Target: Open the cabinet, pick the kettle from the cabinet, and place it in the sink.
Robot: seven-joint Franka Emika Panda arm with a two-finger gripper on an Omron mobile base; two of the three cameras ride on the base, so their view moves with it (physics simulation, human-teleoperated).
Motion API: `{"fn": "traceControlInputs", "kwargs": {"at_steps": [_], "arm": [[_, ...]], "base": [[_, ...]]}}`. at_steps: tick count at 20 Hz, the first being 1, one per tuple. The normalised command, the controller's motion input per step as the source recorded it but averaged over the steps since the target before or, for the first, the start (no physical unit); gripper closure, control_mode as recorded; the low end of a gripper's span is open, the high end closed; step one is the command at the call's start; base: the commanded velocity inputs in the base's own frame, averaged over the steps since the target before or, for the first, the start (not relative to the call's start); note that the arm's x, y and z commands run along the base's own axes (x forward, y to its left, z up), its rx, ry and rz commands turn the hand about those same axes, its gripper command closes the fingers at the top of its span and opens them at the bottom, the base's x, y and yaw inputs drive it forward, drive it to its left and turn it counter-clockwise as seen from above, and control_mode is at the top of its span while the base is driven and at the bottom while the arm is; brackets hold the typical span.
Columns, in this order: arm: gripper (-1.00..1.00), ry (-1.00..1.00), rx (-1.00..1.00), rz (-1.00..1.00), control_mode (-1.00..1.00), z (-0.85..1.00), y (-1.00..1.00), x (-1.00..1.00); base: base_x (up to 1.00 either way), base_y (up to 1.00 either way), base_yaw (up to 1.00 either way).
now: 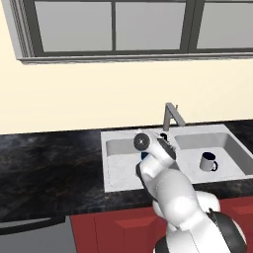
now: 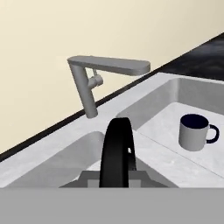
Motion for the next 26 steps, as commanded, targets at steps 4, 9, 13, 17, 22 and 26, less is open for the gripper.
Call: {"fn": "traceControlInputs", "kwargs": {"at_steps": [4,9,13,17,22,26], "arm": [[1.00,0.06,0.09,-0.13,-1.00,-0.11,-0.01,0.09],[1.00,0.03,0.08,-0.05,-1.00,-0.15,-0.04,0.16],[1.00,0.00,0.02,-0.03,-1.00,-0.22,-0.08,0.11],[1.00,0.00,0.00,-0.03,-1.00,-0.14,-0.15,0.09],[1.00,0.00,-0.01,-0.04,-1.00,-0.03,-0.12,0.05],[1.00,0.00,-0.08,-0.03,-1.00,0.00,-0.04,0.09]], "base": [[0.00,0.00,0.00],[0.00,0.00,0.00],[0.00,0.00,0.00],[0.00,0.00,0.00],[0.00,0.00,0.00],[0.00,0.00,0.00]]}}
